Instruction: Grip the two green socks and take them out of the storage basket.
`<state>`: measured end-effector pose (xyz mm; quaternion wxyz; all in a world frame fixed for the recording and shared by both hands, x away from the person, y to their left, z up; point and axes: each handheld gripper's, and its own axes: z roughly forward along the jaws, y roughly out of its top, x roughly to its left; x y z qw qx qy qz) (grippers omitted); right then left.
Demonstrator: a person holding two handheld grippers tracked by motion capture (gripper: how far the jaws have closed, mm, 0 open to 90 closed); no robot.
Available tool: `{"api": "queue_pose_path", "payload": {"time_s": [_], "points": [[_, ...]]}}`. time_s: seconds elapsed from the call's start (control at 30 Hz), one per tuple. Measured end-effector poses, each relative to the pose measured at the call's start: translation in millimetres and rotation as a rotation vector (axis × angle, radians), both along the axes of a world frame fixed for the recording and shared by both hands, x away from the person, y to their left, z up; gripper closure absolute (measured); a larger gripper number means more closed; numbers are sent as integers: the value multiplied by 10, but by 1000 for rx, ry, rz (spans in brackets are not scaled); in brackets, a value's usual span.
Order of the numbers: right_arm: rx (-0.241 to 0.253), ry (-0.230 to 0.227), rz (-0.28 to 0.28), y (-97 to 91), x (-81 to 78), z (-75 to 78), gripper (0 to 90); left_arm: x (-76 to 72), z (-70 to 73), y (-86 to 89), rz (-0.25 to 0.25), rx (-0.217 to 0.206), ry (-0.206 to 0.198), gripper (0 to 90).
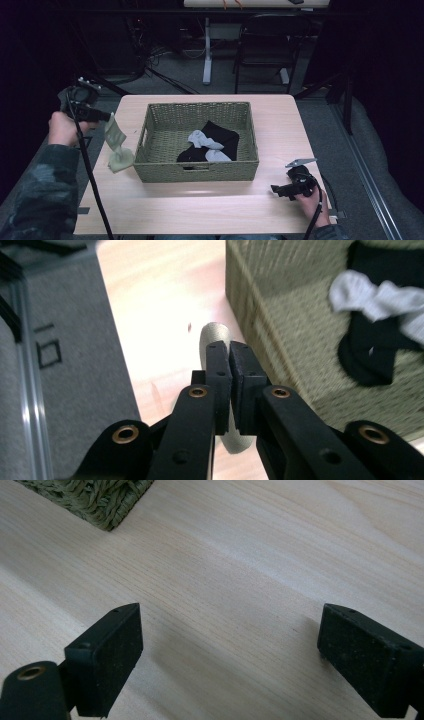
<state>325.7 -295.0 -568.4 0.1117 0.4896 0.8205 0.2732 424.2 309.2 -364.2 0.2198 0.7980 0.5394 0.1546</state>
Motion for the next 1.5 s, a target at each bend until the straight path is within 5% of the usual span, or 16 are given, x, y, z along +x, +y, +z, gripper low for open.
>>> {"api": "queue_pose_path", "payload": {"time_s": [0.1,0.3,0.57,0.7,0.77,0.87,0.9,1.0,1.03,1.13,1.5], "points": [[13,5,6,-4,0,4,104,-1,-334,41,8,-27,48,878],[14,-5,-2,-16,-4,16,104,-19,-721,111,27,-44,107,877],[16,-6,0,-19,-9,25,103,-63,-1090,198,63,-33,176,861],[16,-5,2,-21,-9,23,104,-122,-1301,233,81,-40,222,771],[16,-4,2,-21,-8,23,103,-196,-1376,248,75,-45,220,747],[23,-9,-1,-19,-13,23,103,-309,-1435,274,80,-56,211,572],[27,-10,-3,-21,-13,22,103,-404,-1471,308,112,-72,195,455],[24,-9,-2,-19,-13,23,103,-510,-1478,361,144,-98,159,398],[19,-9,-2,-10,-15,26,104,-619,-1481,394,156,-142,137,309],[19,-8,5,0,-10,23,104,-717,-1493,387,154,-145,119,217],[10,-9,5,4,-15,24,104,-1187,-1672,66,132,-104,57,81]]}}
